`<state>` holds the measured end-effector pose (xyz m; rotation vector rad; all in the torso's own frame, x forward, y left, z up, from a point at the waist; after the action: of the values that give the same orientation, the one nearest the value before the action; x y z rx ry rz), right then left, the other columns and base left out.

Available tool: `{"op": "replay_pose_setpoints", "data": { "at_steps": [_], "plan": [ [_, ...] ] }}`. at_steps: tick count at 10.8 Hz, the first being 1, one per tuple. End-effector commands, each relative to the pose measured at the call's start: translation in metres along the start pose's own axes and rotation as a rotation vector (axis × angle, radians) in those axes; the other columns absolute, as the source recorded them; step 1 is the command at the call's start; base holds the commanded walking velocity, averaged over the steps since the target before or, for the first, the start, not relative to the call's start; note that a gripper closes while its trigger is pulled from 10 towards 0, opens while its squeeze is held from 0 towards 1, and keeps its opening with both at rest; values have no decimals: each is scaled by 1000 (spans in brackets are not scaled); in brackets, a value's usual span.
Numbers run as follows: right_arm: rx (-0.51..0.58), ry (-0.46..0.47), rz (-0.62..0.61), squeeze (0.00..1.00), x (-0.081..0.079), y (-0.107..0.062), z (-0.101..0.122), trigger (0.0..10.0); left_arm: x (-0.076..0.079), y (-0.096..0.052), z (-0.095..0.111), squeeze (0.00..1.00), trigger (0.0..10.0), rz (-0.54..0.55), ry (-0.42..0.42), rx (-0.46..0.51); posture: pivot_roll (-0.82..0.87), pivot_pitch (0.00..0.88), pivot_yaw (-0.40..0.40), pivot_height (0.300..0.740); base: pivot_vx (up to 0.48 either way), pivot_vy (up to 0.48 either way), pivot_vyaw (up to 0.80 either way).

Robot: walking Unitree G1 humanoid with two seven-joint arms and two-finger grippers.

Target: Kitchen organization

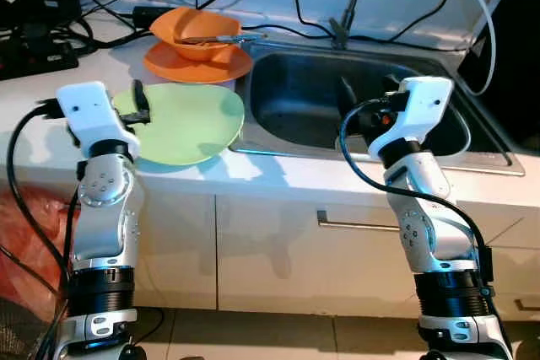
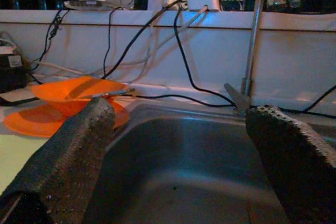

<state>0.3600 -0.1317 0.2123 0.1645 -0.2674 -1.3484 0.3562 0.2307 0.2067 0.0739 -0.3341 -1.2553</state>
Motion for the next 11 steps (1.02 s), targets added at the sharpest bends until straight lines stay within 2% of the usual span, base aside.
{"op": "replay_pose_setpoints", "data": {
  "at_steps": [1,2,3,4,5,6,8,9,11],
  "plan": [
    [8,-16,5,0,2,0,3,10000,-7,-1,2,0,10000,55,-15,-16,102,0,-117,740,0,0,0],
    [11,-7,24,0,-5,0,4,10000,-21,-3,-3,0,10000,130,-33,-73,98,0,-102,740,0,0,0],
    [-3,27,99,0,-15,-3,4,10000,-25,2,4,0,10000,125,9,-42,98,0,-102,740,0,0,0],
    [-27,75,154,0,-21,-9,3,10000,-22,6,9,0,10000,104,-7,-43,88,0,-82,740,0,0,0],
    [-30,77,153,0,-22,-16,3,10000,-14,9,15,0,10000,47,8,-44,85,9,-67,740,0,0,0],
    [-34,63,131,0,-23,-18,-2,10000,-13,9,12,0,10000,22,28,-61,110,7,-22,740,0,0,0],
    [-36,79,98,0,-27,-18,-6,10000,-4,11,9,0,10000,-47,57,-92,125,12,19,740,0,0,0],
    [-29,90,81,0,-31,-17,-5,10000,-5,12,8,0,10000,-61,65,-104,125,16,42,740,0,0,0],
    [-28,88,65,0,-34,-22,-7,10000,-16,8,0,0,10000,-28,53,-145,111,15,49,740,0,0,0]
  ]
}}
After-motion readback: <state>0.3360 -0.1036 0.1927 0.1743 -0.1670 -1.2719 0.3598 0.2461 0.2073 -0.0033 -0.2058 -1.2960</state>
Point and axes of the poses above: a point about 5 cm out from each wrist's last joint towards the gripper, its own y axis pointing out of the wrist towards the gripper, its own z axis along the axis of the wrist's last joint, x = y × z, the point moved 3 cm from there along y, pointing out of the wrist towards the gripper, and after that the axes turned 11 degrees about -y, right-handed, at the moved point
